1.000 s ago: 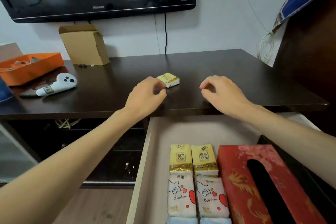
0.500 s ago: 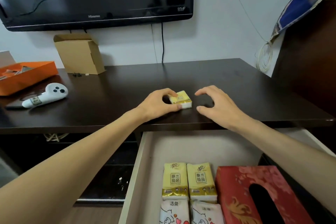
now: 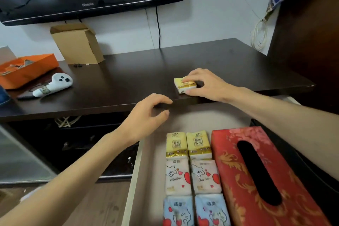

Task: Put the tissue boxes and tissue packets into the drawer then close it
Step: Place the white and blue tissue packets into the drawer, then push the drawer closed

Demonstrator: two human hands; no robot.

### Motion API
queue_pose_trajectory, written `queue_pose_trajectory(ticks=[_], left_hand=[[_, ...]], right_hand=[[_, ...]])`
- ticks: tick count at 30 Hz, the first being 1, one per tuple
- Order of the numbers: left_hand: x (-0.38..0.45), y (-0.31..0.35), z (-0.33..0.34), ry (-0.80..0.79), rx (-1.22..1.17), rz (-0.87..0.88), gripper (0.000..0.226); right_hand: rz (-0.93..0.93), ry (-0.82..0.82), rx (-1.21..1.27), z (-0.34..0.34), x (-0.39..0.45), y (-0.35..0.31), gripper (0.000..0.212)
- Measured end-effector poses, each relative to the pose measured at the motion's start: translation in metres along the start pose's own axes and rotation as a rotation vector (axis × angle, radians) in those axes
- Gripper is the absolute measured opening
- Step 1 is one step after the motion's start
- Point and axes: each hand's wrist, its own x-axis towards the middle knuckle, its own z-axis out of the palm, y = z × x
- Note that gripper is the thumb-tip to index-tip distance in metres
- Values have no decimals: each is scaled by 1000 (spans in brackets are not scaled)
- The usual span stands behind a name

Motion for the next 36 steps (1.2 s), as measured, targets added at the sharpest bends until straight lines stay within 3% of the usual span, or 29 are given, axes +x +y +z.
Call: queue_pose_trajectory(ticks=[4, 7, 13, 18, 21, 27, 36], left_hand=[[-39, 11, 6, -43, 31, 30, 22], [-59, 9, 19, -41, 93, 7, 19], [-82, -4, 42, -65, 238, 4, 25], [-84, -7, 46, -15, 147, -23, 22], [-83, -9, 47, -28, 168, -25, 24], [-80, -7, 48, -148, 403, 37, 41], [-78, -10, 50, -158, 410, 22, 42]], right_hand=[[42, -44, 100, -1, -7, -12, 40], [37, -53, 37, -4, -18, -25, 36], [16, -42, 85, -21, -84, -62, 40], [-15, -286, -29, -12, -170, -84, 33], [-62, -337, -153, 0, -195, -89, 34], [-82, -335, -276, 10, -198, -91, 39], [-63, -401, -329, 15, -194, -96, 35]])
